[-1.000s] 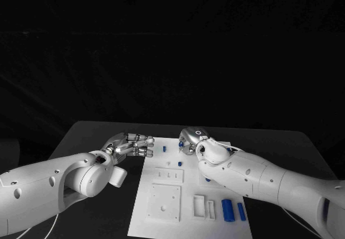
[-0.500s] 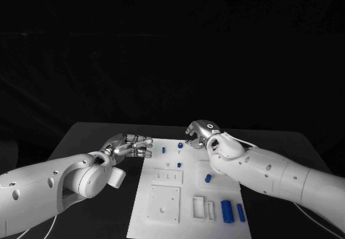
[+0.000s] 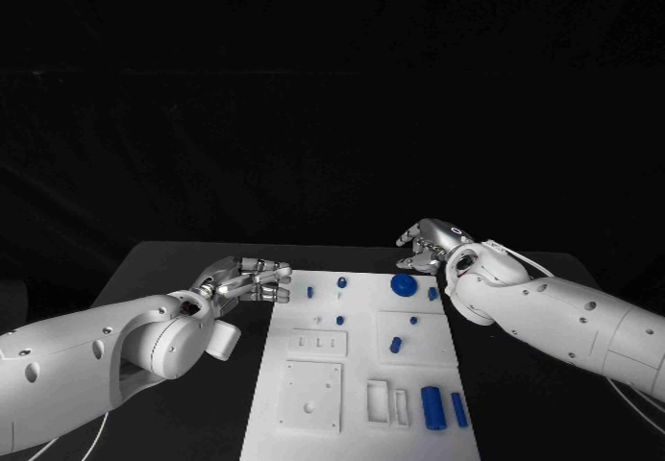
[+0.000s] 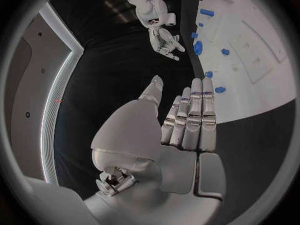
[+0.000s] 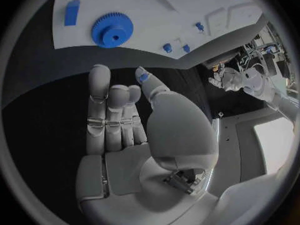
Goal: Assemble the parts on the task board
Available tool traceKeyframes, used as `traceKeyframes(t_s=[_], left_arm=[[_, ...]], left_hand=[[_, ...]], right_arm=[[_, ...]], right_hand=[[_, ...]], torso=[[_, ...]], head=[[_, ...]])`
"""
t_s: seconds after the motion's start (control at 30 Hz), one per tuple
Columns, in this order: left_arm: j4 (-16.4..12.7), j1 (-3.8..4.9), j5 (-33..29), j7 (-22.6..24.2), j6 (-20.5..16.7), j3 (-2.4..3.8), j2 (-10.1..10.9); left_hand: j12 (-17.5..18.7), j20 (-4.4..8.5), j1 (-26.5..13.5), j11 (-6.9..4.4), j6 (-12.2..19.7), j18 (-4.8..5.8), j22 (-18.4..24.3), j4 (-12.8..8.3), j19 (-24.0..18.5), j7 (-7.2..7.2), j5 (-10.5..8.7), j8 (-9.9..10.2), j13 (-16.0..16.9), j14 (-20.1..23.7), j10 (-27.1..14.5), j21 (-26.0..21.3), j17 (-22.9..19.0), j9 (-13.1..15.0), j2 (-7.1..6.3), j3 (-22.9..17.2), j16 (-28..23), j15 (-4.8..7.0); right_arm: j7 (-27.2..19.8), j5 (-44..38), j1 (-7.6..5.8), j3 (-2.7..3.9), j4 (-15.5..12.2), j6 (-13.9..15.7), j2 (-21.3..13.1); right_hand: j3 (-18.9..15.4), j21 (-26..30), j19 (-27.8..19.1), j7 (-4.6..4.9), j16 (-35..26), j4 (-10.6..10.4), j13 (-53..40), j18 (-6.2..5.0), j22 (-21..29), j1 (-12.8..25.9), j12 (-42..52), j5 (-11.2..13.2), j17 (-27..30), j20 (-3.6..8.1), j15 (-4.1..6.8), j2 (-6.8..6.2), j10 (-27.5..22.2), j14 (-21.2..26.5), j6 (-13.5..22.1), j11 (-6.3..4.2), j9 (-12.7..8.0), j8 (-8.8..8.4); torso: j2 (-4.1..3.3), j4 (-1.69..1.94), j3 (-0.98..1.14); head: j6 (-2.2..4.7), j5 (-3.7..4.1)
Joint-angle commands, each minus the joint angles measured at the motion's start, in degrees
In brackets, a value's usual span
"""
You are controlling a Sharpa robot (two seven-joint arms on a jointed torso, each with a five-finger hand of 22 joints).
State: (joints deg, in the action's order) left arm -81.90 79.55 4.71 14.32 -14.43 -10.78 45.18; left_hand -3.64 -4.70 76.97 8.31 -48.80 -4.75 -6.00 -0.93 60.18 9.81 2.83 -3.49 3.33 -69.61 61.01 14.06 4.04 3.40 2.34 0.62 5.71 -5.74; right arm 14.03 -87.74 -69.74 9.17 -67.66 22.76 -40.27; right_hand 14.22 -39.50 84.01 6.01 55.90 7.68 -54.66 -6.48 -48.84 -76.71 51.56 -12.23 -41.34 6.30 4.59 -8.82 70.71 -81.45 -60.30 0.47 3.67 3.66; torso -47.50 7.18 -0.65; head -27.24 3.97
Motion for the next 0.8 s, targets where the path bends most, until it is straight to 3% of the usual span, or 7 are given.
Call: traceKeyframes(t_s=[0.03, 0.13, 0.17, 0.4, 0.6, 0.8], left_arm=[[0.0, 0.17, 0.1, 0.5, 0.6, -0.01, 0.0], [0.1, 0.16, 0.1, 0.5, 0.7, -0.04, 0.1], [0.1, 0.16, 0.1, 0.5, 0.7, -0.05, 0.1], [0.3, 0.15, 0.2, 0.4, 0.9, -0.11, -0.1], [0.9, 0.13, 0.2, 0.4, 1.1, -0.14, -0.5], [1.1, 0.12, 0.2, 0.4, 1.4, -0.15, -0.7]], left_hand=[[0.2, -0.28, 0.1, 0.01, 0.4, 0.75, 0.1, -0.1, -0.3, 0.06, -0.07, 0.1, 0.1, 0.1, -0.2, 0.0, 0.0, -0.1, -0.49, -0.2, -0.3, -0.31], [0.2, -0.28, 0.1, 0.01, 0.4, 0.75, 0.1, -0.1, -0.3, 0.06, -0.07, 0.1, 0.1, 0.1, -0.2, 0.0, 0.0, -0.1, -0.49, -0.2, -0.3, -0.31], [0.2, -0.28, 0.1, 0.01, 0.4, 0.75, 0.1, -0.1, -0.3, 0.06, -0.07, 0.1, 0.1, 0.1, -0.2, 0.0, 0.0, -0.1, -0.49, -0.2, -0.3, -0.31], [0.2, -0.28, 0.1, 0.01, 0.4, 0.75, 0.1, -0.1, -0.3, 0.06, -0.07, 0.1, 0.1, 0.1, -0.2, 0.0, 0.0, -0.1, -0.49, -0.2, -0.3, -0.31], [0.2, -0.28, 0.1, 0.01, 0.6, 0.77, 0.2, 0.0, -0.3, 0.09, -0.07, 0.1, 0.1, 0.1, -0.2, 0.0, 0.0, -0.1, -0.41, -0.2, -0.3, -0.31], [0.2, -0.28, 0.1, 0.01, 0.6, 0.77, 0.2, 0.0, -0.3, 0.09, -0.07, 0.1, 0.1, 0.1, -0.2, 0.0, 0.0, -0.1, -0.41, -0.2, -0.3, -0.31]], right_arm=[[-0.8, 2.8, 0.04, 0.1, 0.1, -6.0, -0.4], [-0.4, 2.0, 0.09, 0.14, 0.5, -7.5, -0.5], [-0.1, 1.7, 0.12, 0.15, 0.6, -8.3, -0.5], [0.9, -0.2, 0.34, 0.16, 1.2, -11.9, -0.6], [1.1, -0.6, 1.04, 0.16, 2.0, -13.4, -0.1], [1.2, -0.9, 1.43, 0.16, 2.8, -13.8, 0.4]], right_hand=[[-0.3, -4.8, 1.2, 0.16, 2.3, -0.6, -6.8, -1.08, -5.2, 0.6, 6.4, -0.5, -5.3, -0.81, -0.2, -0.14, -0.3, 0.0, 0.7, -0.63, 0.0, -0.09], [-0.5, -7.7, 1.2, 0.26, 3.9, -1.1, -10.7, -1.09, -8.9, 0.7, 9.9, -0.6, -9.5, -1.0, -0.38, -0.3, 1.5, -0.5, 1.0, -0.5, 0.0, -0.08], [-0.7, -8.4, 1.1, 0.26, 4.3, -1.4, -11.8, -1.15, -10.2, 0.6, 10.8, -0.6, -10.9, -1.08, -0.42, -0.28, 1.8, -0.6, 1.1, -0.43, 0.0, -0.11], [-1.9, -10.1, 1.3, 0.37, 5.2, -2.4, -14.1, -0.87, -14.1, 0.4, 12.3, -0.6, -14.6, -1.24, -0.62, -0.2, 2.7, -1.0, 1.5, -0.29, 0.0, -0.06], [-2.8, -10.1, 1.4, 0.4, 5.2, -3.2, -14.3, -0.74, -15.5, 0.5, 12.2, -3.2, -15.5, -1.29, -0.65, -0.07, 2.6, -1.1, 1.7, -0.26, 0.0, -0.1], [-2.7, -9.6, 1.7, 0.45, 5.1, -3.3, -14.4, -0.54, -17.1, 0.8, 12.1, -3.5, -16.4, -1.23, -0.65, -0.06, 2.6, -1.3, 1.9, -0.24, -0.1, -0.12]], torso=[[-0.04, -0.02, -0.03], [-0.02, 0.03, -0.17], [-0.05, 0.0, -0.13], [-0.05, 0.17, -0.33], [-0.11, 0.2, -0.35], [-0.04, 0.44, -0.35]], head=[[-0.03, 0.25], [-0.12, 0.46], [-0.13, 0.51], [-0.31, 1.16], [-0.42, 1.09], [-0.55, 1.34]])
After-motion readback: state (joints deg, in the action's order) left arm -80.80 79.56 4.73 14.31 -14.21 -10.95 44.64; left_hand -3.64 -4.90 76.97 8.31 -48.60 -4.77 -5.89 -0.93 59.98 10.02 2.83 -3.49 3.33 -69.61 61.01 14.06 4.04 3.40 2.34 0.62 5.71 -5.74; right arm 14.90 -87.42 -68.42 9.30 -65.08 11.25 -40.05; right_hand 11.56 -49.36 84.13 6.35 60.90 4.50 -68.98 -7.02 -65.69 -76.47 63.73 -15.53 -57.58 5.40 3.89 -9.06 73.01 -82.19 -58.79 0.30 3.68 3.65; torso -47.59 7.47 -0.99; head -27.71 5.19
